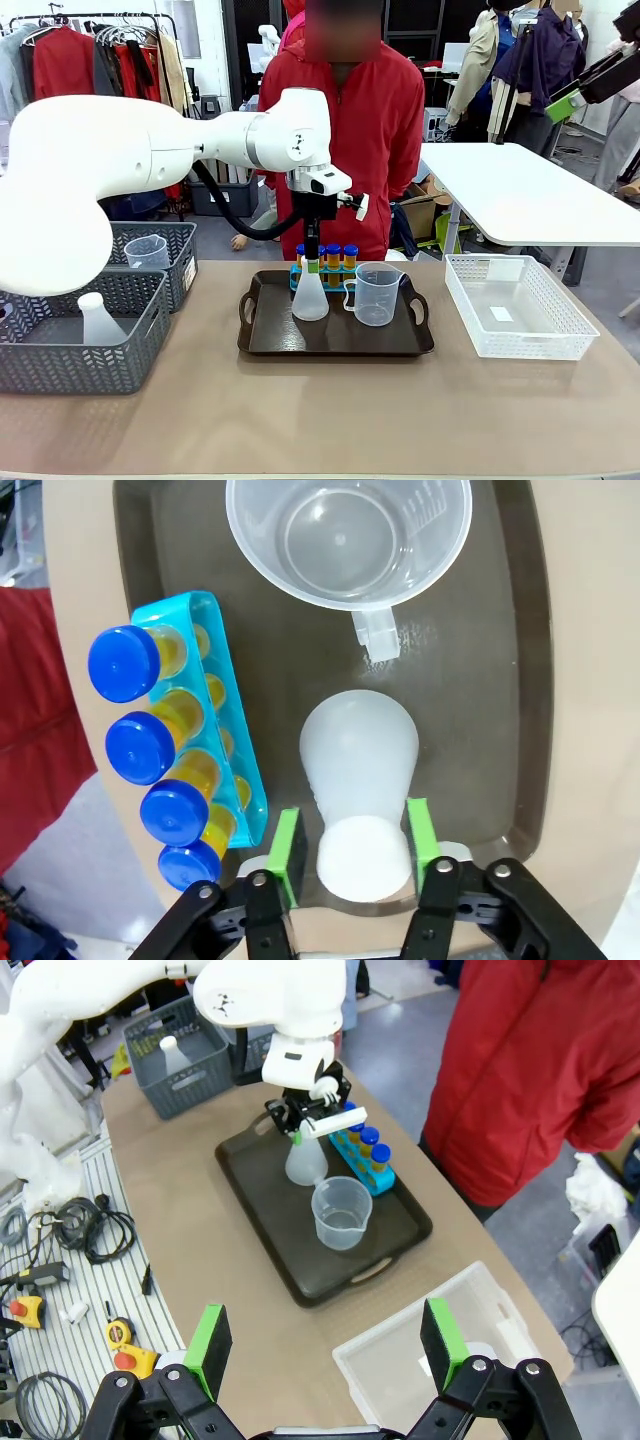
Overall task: Prepare the laboratory tools.
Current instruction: Pick up one Small flask and place it on the Handle tray.
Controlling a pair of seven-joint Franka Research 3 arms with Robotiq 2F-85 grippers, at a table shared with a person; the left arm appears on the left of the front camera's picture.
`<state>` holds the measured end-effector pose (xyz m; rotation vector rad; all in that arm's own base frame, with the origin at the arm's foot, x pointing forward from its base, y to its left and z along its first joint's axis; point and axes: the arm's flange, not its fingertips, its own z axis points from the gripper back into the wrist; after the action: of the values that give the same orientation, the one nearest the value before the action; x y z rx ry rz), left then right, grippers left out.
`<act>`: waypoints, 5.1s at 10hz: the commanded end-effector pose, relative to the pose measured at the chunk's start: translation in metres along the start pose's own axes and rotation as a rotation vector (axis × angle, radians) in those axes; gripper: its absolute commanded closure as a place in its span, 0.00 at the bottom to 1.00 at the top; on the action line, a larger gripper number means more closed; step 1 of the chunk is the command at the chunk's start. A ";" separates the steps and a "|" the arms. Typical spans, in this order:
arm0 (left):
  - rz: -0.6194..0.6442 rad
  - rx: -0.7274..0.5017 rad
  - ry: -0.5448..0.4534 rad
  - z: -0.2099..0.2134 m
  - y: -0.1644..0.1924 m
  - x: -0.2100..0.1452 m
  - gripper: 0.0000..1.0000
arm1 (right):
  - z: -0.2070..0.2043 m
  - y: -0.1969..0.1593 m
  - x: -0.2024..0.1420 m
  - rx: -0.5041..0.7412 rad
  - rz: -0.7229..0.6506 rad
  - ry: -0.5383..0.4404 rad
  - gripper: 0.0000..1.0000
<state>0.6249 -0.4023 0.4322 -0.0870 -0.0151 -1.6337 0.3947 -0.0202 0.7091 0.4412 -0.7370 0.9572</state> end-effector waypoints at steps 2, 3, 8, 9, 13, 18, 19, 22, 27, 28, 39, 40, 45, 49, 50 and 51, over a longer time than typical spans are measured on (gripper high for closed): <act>0.037 -0.009 -0.027 0.004 -0.013 -0.009 0.00 | 0.001 0.001 0.001 0.009 0.006 -0.014 0.00; 0.047 -0.011 -0.033 0.005 -0.013 -0.010 0.00 | 0.001 0.001 0.001 0.009 0.006 -0.014 0.00; 0.101 -0.023 -0.054 0.018 -0.018 -0.013 0.00 | 0.001 0.001 0.001 0.009 0.006 -0.014 0.00; 0.174 -0.010 -0.087 0.019 -0.021 -0.013 0.00 | 0.001 0.001 0.001 0.009 0.006 -0.014 0.00; 0.082 -0.017 -0.044 0.017 -0.006 -0.008 0.00 | 0.001 0.001 0.001 0.009 0.006 -0.014 0.00; 0.075 -0.072 -0.094 0.027 -0.017 -0.013 0.00 | 0.001 0.001 0.001 0.009 0.006 -0.014 0.00; 0.073 -0.058 -0.094 0.037 -0.021 -0.019 0.00 | 0.001 0.001 0.001 0.009 0.006 -0.014 0.00; 0.077 -0.033 -0.210 0.081 -0.046 -0.041 0.00 | 0.001 0.001 0.001 0.009 0.006 -0.014 0.00; 0.084 0.114 -0.435 0.178 -0.083 -0.105 0.00 | 0.001 0.001 0.001 0.009 0.006 -0.014 0.00; 0.086 0.143 -0.436 0.187 -0.088 -0.112 0.00 | 0.001 0.001 0.001 0.009 0.006 -0.014 0.00; 0.255 0.284 -0.652 0.253 -0.134 -0.207 0.00 | 0.001 0.001 0.001 0.009 0.006 -0.014 0.00; 0.264 0.300 -0.656 0.256 -0.139 -0.213 0.00 | 0.001 0.001 0.001 0.009 0.006 -0.014 0.00; 0.285 0.300 -0.635 0.269 -0.136 -0.212 0.00 | 0.001 0.001 0.001 0.009 0.006 -0.014 0.00; 0.285 0.300 -0.635 0.269 -0.136 -0.212 0.00 | 0.001 0.001 0.001 0.009 0.006 -0.014 0.00; 0.285 0.300 -0.635 0.269 -0.136 -0.212 0.00 | 0.001 0.001 0.001 0.009 0.006 -0.014 0.00; 0.285 0.300 -0.635 0.269 -0.136 -0.212 0.00 | 0.001 0.001 0.001 0.009 0.006 -0.014 0.00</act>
<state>0.5162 -0.1681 0.6895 -0.3485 -0.7031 -1.2517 0.3948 -0.0203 0.7089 0.4412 -0.7366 0.9569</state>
